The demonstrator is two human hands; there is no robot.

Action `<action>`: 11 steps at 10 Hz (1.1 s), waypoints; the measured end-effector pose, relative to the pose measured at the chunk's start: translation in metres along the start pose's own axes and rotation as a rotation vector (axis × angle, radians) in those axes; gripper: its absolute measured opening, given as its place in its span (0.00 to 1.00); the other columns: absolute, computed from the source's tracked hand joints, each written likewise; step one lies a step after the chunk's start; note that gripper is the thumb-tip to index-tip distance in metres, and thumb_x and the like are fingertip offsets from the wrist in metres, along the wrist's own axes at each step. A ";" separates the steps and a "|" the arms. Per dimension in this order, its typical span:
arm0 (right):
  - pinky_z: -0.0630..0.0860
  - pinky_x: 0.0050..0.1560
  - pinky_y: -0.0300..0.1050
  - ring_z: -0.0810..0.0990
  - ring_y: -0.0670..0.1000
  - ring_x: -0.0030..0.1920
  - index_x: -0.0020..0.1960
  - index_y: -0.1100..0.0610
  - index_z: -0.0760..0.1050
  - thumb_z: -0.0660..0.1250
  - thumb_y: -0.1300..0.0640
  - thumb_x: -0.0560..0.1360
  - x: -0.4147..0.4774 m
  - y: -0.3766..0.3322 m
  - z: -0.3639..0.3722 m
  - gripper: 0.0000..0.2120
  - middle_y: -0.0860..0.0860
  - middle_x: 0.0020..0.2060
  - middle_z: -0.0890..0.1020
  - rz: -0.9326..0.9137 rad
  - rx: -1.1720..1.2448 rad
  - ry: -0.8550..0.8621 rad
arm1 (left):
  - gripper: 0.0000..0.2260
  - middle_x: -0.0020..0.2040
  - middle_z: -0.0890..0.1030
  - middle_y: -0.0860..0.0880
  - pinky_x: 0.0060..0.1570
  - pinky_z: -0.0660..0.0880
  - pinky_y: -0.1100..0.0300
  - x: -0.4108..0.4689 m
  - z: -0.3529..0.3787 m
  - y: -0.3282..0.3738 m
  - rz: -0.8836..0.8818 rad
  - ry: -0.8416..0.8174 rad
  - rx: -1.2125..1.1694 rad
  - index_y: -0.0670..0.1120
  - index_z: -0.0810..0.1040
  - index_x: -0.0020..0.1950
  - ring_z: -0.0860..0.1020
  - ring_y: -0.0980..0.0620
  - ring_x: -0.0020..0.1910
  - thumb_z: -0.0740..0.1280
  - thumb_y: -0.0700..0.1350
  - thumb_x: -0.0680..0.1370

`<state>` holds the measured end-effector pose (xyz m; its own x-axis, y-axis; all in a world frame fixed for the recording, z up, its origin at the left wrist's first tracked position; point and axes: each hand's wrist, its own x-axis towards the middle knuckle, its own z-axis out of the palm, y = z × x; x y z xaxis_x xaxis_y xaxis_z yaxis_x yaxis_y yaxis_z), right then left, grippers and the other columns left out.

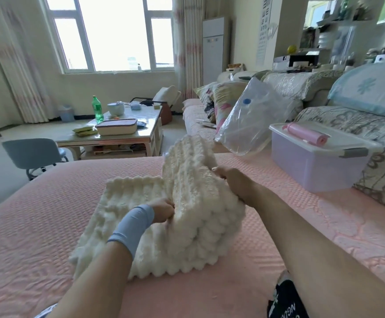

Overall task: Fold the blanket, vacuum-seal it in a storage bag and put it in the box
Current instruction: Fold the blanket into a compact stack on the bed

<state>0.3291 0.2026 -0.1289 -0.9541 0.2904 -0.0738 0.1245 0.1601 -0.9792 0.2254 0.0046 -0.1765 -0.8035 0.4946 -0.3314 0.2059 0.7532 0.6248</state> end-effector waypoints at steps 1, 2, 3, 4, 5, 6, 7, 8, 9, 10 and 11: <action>0.76 0.62 0.43 0.80 0.52 0.62 0.64 0.53 0.81 0.59 0.62 0.75 -0.001 -0.015 0.046 0.22 0.54 0.62 0.82 -0.148 -0.008 -0.162 | 0.15 0.55 0.78 0.40 0.56 0.74 0.56 -0.019 -0.045 -0.011 -0.039 0.167 0.102 0.35 0.76 0.61 0.77 0.42 0.54 0.56 0.32 0.78; 0.68 0.71 0.42 0.74 0.50 0.67 0.70 0.55 0.76 0.59 0.68 0.78 0.001 -0.020 0.094 0.23 0.52 0.68 0.76 -0.237 -0.199 -0.228 | 0.21 0.71 0.70 0.41 0.69 0.67 0.50 -0.040 -0.093 -0.020 0.104 0.399 -0.156 0.44 0.65 0.75 0.70 0.40 0.69 0.58 0.37 0.81; 0.75 0.55 0.32 0.79 0.48 0.55 0.72 0.63 0.71 0.56 0.72 0.77 0.004 -0.025 0.130 0.24 0.57 0.61 0.78 -0.190 0.065 -0.394 | 0.18 0.71 0.68 0.46 0.64 0.67 0.66 -0.074 -0.099 -0.011 0.235 0.255 -0.453 0.48 0.66 0.74 0.68 0.50 0.68 0.56 0.42 0.84; 0.79 0.60 0.46 0.81 0.54 0.52 0.63 0.67 0.78 0.59 0.75 0.74 0.010 -0.021 0.148 0.20 0.62 0.55 0.83 -0.196 0.176 -0.251 | 0.24 0.76 0.61 0.48 0.65 0.61 0.68 -0.082 -0.090 -0.028 0.071 0.165 -0.873 0.45 0.58 0.78 0.59 0.52 0.75 0.46 0.54 0.84; 0.77 0.64 0.53 0.81 0.52 0.56 0.57 0.55 0.83 0.67 0.67 0.75 0.021 -0.006 0.153 0.15 0.53 0.54 0.84 -0.269 -0.161 0.090 | 0.32 0.78 0.59 0.44 0.58 0.65 0.72 -0.076 -0.089 -0.052 -0.232 0.208 -0.385 0.42 0.58 0.77 0.57 0.46 0.77 0.42 0.62 0.81; 0.71 0.69 0.57 0.72 0.57 0.69 0.70 0.45 0.74 0.73 0.42 0.73 0.028 0.014 0.153 0.26 0.56 0.67 0.74 -0.168 -0.448 0.058 | 0.36 0.79 0.54 0.46 0.73 0.53 0.51 -0.068 -0.101 -0.083 -0.212 0.308 0.043 0.51 0.54 0.79 0.55 0.44 0.77 0.53 0.70 0.77; 0.73 0.63 0.63 0.70 0.60 0.71 0.79 0.37 0.55 0.70 0.28 0.68 0.027 0.032 0.160 0.45 0.50 0.75 0.66 0.181 -0.076 -0.123 | 0.43 0.79 0.41 0.46 0.74 0.45 0.41 -0.058 -0.098 -0.104 -0.267 0.250 0.013 0.60 0.49 0.79 0.46 0.40 0.78 0.59 0.75 0.69; 0.83 0.49 0.60 0.84 0.60 0.55 0.77 0.40 0.60 0.74 0.42 0.73 0.032 0.046 0.168 0.37 0.52 0.62 0.82 0.231 0.314 -0.193 | 0.48 0.79 0.42 0.43 0.74 0.46 0.39 -0.062 -0.089 -0.106 -0.218 0.251 -0.026 0.64 0.46 0.77 0.45 0.39 0.78 0.61 0.78 0.63; 0.82 0.53 0.62 0.86 0.61 0.51 0.73 0.45 0.67 0.74 0.54 0.75 0.036 0.045 0.164 0.29 0.57 0.55 0.85 0.174 0.385 -0.152 | 0.47 0.79 0.46 0.42 0.74 0.50 0.40 -0.054 -0.086 -0.104 -0.193 0.245 -0.055 0.65 0.46 0.77 0.49 0.39 0.77 0.60 0.77 0.63; 0.81 0.55 0.64 0.86 0.62 0.51 0.65 0.46 0.72 0.72 0.59 0.75 0.037 0.041 0.147 0.21 0.58 0.53 0.86 0.152 0.403 -0.087 | 0.42 0.79 0.48 0.41 0.73 0.52 0.40 -0.052 -0.077 -0.084 -0.173 0.240 -0.067 0.66 0.47 0.76 0.52 0.39 0.77 0.60 0.76 0.67; 0.80 0.57 0.64 0.85 0.62 0.52 0.70 0.49 0.74 0.70 0.62 0.75 0.035 0.034 0.112 0.25 0.59 0.55 0.85 0.113 0.368 0.008 | 0.41 0.79 0.52 0.40 0.73 0.53 0.43 -0.038 -0.057 -0.056 -0.116 0.222 -0.087 0.66 0.47 0.76 0.55 0.38 0.76 0.59 0.76 0.68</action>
<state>0.2694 0.1128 -0.1855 -0.9376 0.2941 -0.1852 0.1214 -0.2223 -0.9674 0.2131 -0.0811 -0.1585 -0.9237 0.2928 -0.2472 0.0641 0.7541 0.6536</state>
